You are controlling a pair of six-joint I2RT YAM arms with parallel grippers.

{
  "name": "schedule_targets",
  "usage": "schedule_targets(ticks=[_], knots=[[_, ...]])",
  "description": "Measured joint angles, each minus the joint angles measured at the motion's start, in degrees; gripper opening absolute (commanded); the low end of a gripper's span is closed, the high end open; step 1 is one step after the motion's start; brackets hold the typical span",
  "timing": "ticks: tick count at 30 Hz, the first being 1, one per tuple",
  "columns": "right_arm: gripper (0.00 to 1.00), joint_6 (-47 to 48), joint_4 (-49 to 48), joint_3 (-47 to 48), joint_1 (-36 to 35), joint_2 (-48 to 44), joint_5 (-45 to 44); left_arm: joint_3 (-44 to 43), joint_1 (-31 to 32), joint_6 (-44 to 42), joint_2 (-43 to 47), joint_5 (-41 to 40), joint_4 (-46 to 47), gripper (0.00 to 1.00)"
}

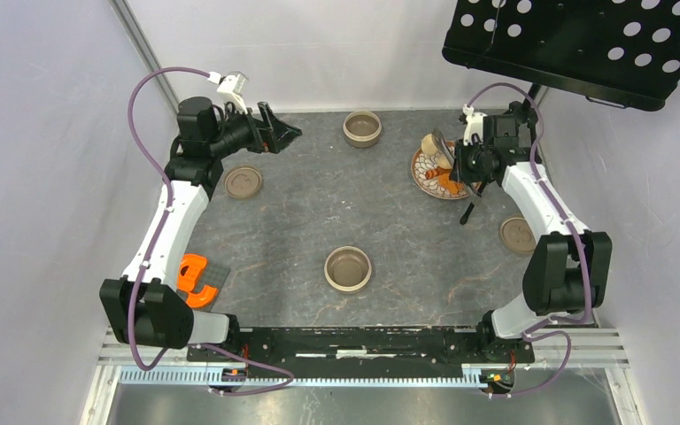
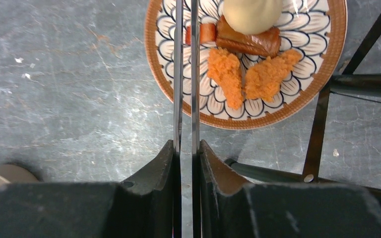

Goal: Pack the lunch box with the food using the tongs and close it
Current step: Pick up the fake food from the plate, then place the fake food in the packing box.

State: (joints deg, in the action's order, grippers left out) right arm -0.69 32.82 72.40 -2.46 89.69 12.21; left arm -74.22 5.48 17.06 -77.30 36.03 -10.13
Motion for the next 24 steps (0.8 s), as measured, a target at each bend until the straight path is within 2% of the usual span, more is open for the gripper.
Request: schedule_targets(ticks=[10,24], knots=[[0.0,-7.78,-7.48,0.7,-2.84,-0.61,4.63,0.0,0.0,0.02,-0.59,0.02,0.02,1.0],[0.0,-13.68,-22.6,8.44,-13.51,11.72,3.41,0.0,0.0,0.0,-0.96,0.0,0.0,1.0]])
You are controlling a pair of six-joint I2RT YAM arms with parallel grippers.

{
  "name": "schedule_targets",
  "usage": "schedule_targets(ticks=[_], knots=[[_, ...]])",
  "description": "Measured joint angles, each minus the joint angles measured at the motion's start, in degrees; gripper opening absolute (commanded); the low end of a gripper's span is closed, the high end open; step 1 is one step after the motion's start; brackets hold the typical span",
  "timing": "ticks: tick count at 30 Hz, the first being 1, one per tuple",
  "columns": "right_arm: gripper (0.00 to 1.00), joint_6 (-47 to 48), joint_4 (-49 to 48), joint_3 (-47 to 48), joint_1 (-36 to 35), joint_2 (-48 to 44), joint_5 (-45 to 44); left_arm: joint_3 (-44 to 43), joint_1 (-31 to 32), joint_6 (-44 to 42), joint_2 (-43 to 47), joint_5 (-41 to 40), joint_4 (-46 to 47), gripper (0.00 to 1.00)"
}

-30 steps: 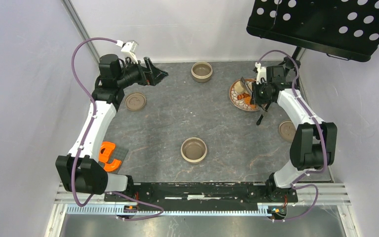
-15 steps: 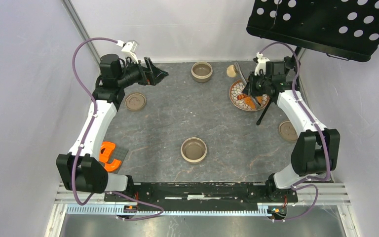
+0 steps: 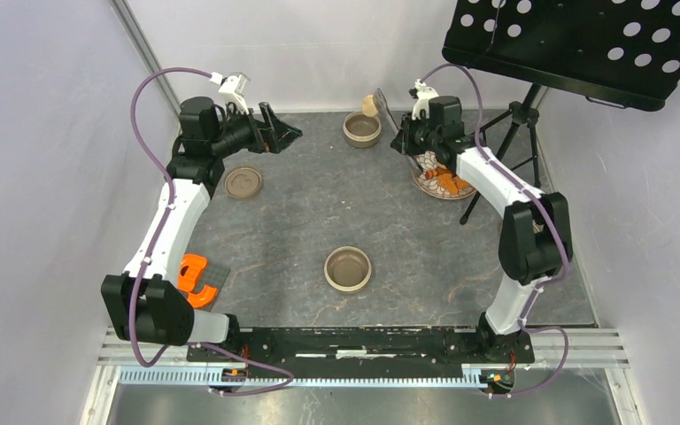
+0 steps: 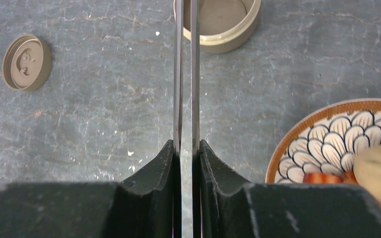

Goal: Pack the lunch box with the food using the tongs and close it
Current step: Place the fake food in the packing box.

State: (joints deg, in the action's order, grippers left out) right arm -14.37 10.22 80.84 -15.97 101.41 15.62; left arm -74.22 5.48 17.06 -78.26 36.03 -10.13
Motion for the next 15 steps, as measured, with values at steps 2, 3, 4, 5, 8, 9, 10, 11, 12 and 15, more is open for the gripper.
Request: schedule_targets(ticks=[2,3,4,5,8,9,10,11,12,15], knots=[[0.0,0.07,-1.16,2.1,-0.79,2.78,-0.72,0.0,0.0,0.0,0.0,-0.02,0.0,1.0],[0.0,0.09,-1.66,2.75,-1.09,3.78,-0.96,0.0,0.0,0.0,0.0,0.0,0.0,1.0],[0.0,0.15,-2.08,3.34,-1.38,4.68,-1.25,0.0,0.0,0.02,0.0,-0.02,0.0,1.0],[0.0,0.28,-2.78,3.93,-1.66,5.77,-1.62,0.0,0.0,0.0,0.0,-0.02,0.0,1.0],[0.0,0.5,-3.76,4.68,-2.16,7.93,-2.03,0.0,0.0,0.0,-0.02,-0.04,0.0,1.0],[0.0,0.66,-3.89,4.9,-2.34,8.59,-2.27,0.0,0.0,0.0,-0.02,-0.09,0.0,1.0],[0.0,0.83,-3.96,5.14,-2.38,9.35,-2.51,0.0,0.0,0.0,-0.02,-0.13,-0.02,1.0],[0.0,1.01,-4.09,5.31,-2.49,10.05,-2.64,0.0,0.0,0.0,-0.02,-0.2,-0.02,1.0],[0.0,1.25,-4.17,5.44,-2.56,10.67,-2.8,0.0,0.0,0.0,-0.02,-0.28,-0.04,1.0],[0.0,2.25,-4.39,5.75,-2.64,12.48,-3.48,0.0,0.0,-0.02,-0.02,-0.74,-0.09,1.0]])
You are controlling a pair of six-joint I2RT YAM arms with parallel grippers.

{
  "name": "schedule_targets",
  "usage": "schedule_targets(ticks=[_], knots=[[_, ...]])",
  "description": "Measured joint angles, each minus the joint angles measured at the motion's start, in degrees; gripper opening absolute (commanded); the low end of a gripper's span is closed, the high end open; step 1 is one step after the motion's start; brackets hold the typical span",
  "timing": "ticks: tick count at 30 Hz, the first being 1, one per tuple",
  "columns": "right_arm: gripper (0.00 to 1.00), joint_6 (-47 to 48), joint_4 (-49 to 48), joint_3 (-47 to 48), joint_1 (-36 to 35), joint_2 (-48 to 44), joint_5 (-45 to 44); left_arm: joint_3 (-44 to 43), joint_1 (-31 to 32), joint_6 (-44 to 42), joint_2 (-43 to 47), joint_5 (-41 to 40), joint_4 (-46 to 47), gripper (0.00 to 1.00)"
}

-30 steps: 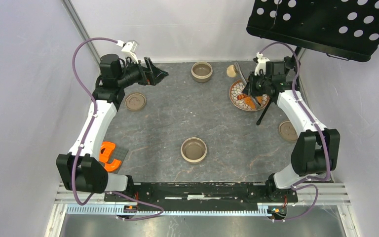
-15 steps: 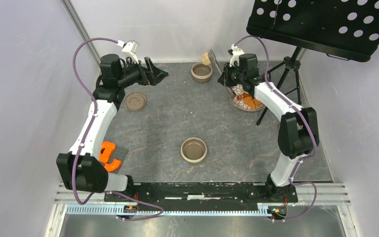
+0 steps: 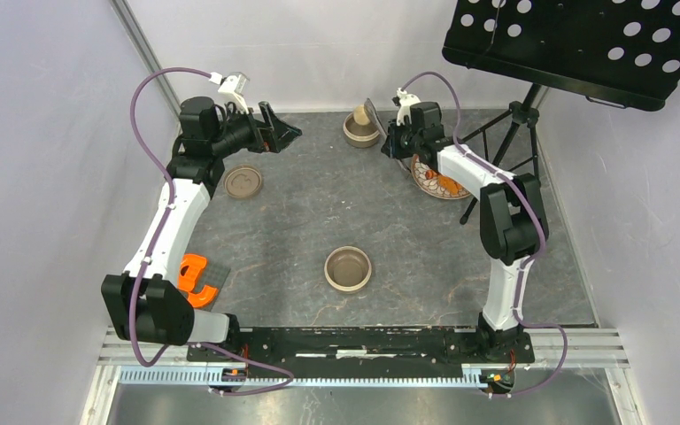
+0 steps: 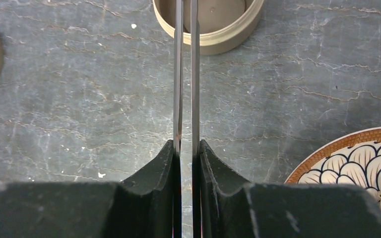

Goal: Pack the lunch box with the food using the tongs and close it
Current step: Place the fake food in the packing box.

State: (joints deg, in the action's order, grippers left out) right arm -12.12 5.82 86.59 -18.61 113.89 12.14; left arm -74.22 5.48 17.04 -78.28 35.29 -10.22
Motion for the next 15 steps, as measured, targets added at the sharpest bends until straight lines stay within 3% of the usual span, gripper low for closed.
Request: schedule_targets(ticks=[15], knots=[[0.0,3.21,-1.68,2.56,0.0,5.88,-0.92,0.0,0.0,-0.04,0.0,-0.83,-0.42,1.0]])
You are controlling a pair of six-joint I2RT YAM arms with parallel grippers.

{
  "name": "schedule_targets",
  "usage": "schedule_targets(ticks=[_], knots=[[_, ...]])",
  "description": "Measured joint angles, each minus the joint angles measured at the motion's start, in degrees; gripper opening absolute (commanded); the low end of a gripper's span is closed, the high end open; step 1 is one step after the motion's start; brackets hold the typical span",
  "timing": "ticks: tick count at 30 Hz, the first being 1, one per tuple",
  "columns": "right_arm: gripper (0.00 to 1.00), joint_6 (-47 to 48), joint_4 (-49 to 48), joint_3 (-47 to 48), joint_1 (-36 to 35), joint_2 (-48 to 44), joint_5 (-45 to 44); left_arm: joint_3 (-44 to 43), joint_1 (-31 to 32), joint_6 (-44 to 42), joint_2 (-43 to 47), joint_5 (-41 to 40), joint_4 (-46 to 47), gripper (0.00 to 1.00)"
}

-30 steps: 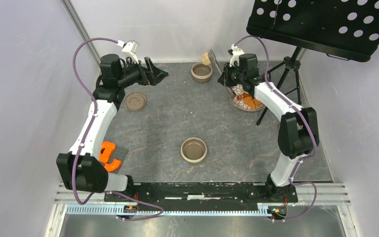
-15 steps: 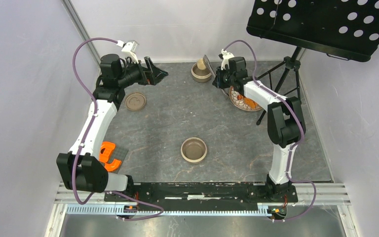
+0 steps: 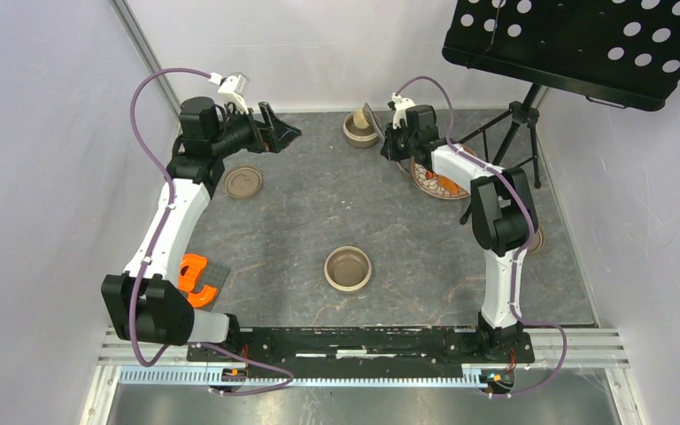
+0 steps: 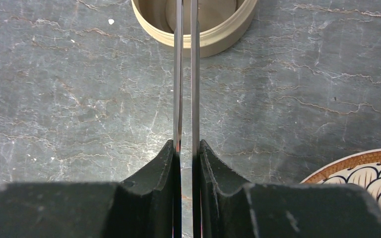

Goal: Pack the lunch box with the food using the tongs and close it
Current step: Place the fake food in the packing box.

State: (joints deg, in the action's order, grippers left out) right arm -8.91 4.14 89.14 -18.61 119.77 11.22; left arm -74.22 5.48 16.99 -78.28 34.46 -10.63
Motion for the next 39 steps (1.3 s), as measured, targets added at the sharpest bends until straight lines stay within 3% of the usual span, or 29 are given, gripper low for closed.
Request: schedule_targets(ticks=[22,28,34,39], knots=[[0.0,2.45,-0.28,0.68,0.02,2.99,-3.13,0.0,-0.26,-0.63,0.0,-1.22,-0.33,1.0],[0.24,2.62,-0.24,0.68,0.02,2.99,-3.89,0.0,-0.28,-0.63,0.0,-1.25,-0.33,1.0],[0.31,2.75,-0.22,0.68,0.02,2.99,-4.24,0.0,-0.37,-0.63,-0.02,-1.25,-0.33,1.0],[0.29,2.78,-0.17,0.81,0.02,2.99,-4.22,0.0,-0.37,-0.63,-0.02,-1.25,-0.35,1.0]])
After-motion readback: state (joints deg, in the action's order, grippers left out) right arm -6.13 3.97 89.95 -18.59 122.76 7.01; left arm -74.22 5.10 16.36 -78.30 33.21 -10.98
